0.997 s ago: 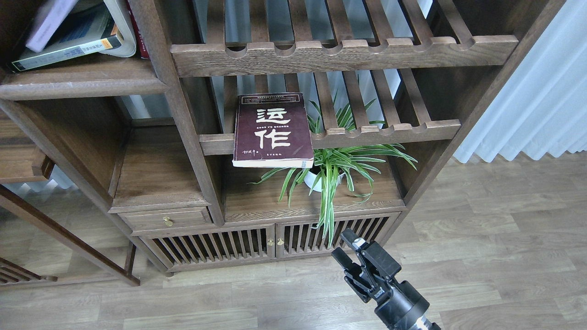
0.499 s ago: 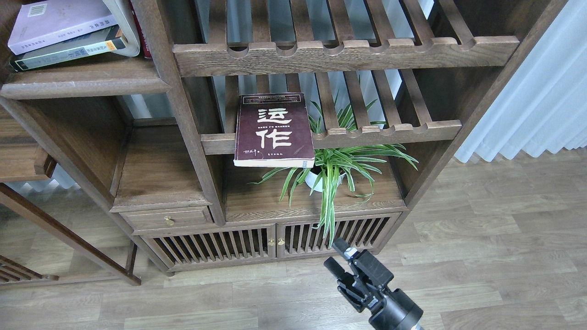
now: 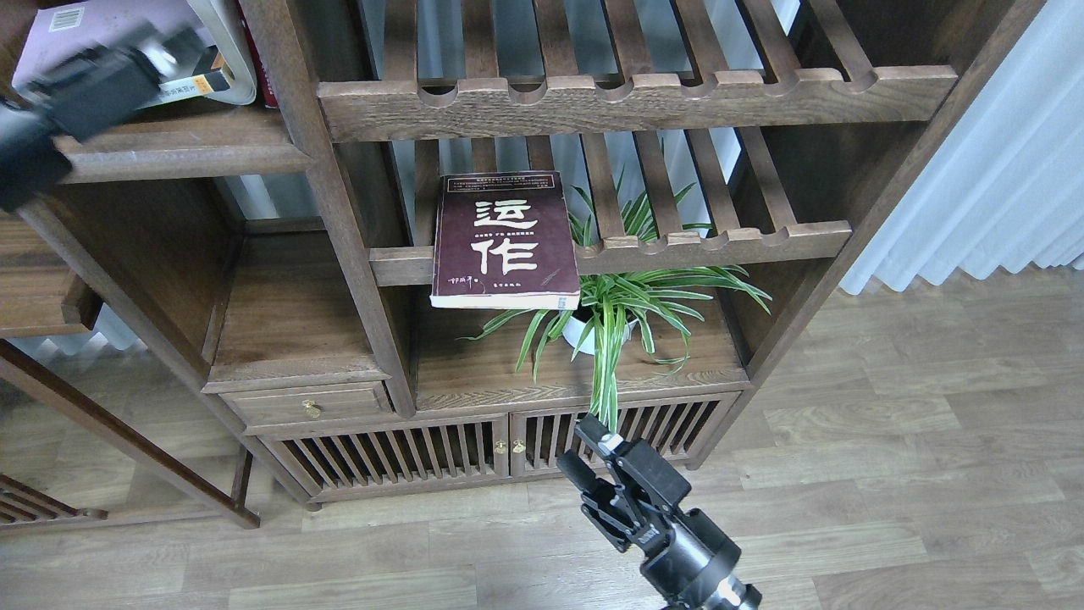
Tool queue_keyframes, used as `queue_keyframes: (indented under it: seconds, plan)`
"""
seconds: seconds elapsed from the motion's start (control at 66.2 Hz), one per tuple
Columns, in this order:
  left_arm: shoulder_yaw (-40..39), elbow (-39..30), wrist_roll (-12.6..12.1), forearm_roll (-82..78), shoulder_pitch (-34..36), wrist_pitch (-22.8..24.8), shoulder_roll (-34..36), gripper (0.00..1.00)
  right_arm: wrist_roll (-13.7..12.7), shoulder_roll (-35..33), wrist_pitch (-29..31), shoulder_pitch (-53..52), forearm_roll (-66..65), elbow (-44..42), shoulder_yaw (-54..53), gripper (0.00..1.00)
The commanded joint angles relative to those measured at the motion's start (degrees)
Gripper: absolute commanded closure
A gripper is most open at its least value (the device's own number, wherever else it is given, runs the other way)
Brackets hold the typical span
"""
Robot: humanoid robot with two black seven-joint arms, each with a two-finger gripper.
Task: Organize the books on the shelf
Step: 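Reach the right gripper up and grasp the maroon book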
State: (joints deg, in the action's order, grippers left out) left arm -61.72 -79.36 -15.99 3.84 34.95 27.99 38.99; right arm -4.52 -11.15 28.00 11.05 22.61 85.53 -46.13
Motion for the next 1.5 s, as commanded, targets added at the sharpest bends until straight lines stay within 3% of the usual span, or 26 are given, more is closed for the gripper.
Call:
queue_keyframes:
  seconds: [0.0, 0.181, 0.257, 0.378, 0.423, 0.589, 0.68, 0.786, 1.193, 1.481]
  plan:
    - [0.7, 0.0, -0.4, -0.6, -2.7, 0.0, -1.6, 0.01, 0.0, 0.4, 0.0, -0.9, -0.5, 0.0, 0.0, 0.10]
    - [0.4, 0.1, -0.4, -1.0, -15.1, 0.0, -1.5, 0.01, 0.0, 2.9, 0.0, -0.9, -0.5, 0.1, 2.1, 0.09]
    - [-1.2, 0.1, -0.3, -2.1, -21.9, 0.0, -1.6, 0.01, 0.1, 3.8, -0.2, -1.0, -0.8, -0.2, 2.6, 0.04]
    - [-6.1, 0.1, -0.3, -4.3, -30.3, 0.0, -2.9, 0.01, 1.2, 8.2, -5.5, -2.1, -1.0, -1.3, 2.2, 0.02]
    - [-9.7, 0.1, -0.4, -5.5, -34.2, 0.0, -4.4, 0.01, 2.1, 11.2, -8.4, -3.6, -1.1, -2.7, 2.0, 0.02]
    - [-16.9, 0.2, -0.4, -8.0, -42.1, 0.0, -6.5, 0.01, 5.2, 11.2, -16.4, -9.9, -1.7, -10.3, 2.5, 0.02]
    - [-20.7, 0.2, -0.4, -8.0, -45.1, 0.0, -6.5, 0.01, 6.9, 11.2, -17.0, -13.3, -1.2, -13.5, 5.7, 0.02]
    - [-26.2, 0.3, -0.4, -8.0, -50.5, 0.0, -7.4, 0.01, 10.9, 11.2, -17.4, -18.9, 0.6, -15.6, 8.6, 0.02]
    - [-28.4, 0.2, -0.4, -8.0, -52.2, 0.0, -9.6, 0.01, 11.1, 11.2, -18.6, -32.0, 9.0, -23.1, 9.0, 0.02]
    - [-29.1, 0.2, -0.4, -8.0, -52.2, 0.0, -9.7, 0.01, 11.1, 11.2, -24.6, -34.8, 13.1, -23.8, 9.7, 0.04]
